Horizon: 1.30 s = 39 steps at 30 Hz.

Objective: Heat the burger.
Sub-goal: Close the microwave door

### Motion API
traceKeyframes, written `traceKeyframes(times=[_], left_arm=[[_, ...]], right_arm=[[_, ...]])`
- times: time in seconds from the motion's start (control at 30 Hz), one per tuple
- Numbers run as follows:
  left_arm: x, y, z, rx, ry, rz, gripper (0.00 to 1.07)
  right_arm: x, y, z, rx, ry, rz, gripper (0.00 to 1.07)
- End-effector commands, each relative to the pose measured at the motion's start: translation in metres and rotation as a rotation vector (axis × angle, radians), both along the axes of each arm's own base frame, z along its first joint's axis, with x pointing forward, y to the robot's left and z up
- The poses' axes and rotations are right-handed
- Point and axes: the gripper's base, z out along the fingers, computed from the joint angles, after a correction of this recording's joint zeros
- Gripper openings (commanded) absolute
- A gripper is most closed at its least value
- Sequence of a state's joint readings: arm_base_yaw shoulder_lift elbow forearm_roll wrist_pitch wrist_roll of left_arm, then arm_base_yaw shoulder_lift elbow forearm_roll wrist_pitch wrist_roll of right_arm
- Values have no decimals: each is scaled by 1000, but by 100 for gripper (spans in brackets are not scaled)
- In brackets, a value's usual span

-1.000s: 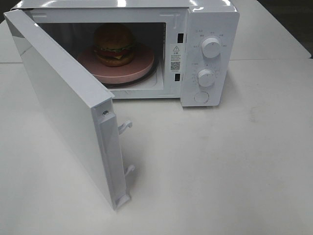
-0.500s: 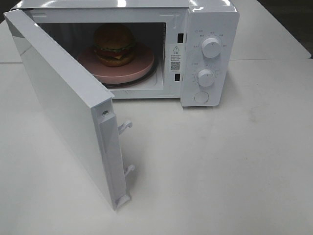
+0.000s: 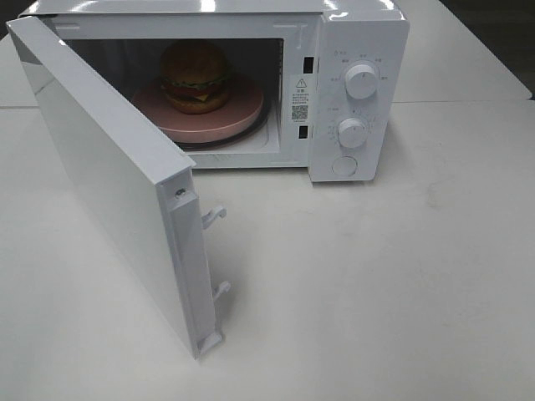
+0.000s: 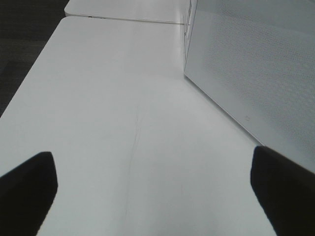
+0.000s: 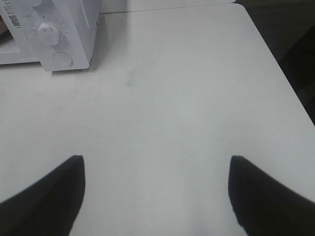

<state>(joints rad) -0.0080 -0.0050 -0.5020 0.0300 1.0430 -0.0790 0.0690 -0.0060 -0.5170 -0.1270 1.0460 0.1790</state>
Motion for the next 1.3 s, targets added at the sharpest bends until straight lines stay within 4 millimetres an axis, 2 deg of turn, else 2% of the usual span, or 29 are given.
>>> traceKeyframes(times=[0.03,1.3], left_arm=[[-3,0,0,1,-28,2,100],[-3,0,0,1,-28,2,100]], right_arm=[[-3,0,0,1,-30,-4,76],[-3,0,0,2,-30,-7,76]])
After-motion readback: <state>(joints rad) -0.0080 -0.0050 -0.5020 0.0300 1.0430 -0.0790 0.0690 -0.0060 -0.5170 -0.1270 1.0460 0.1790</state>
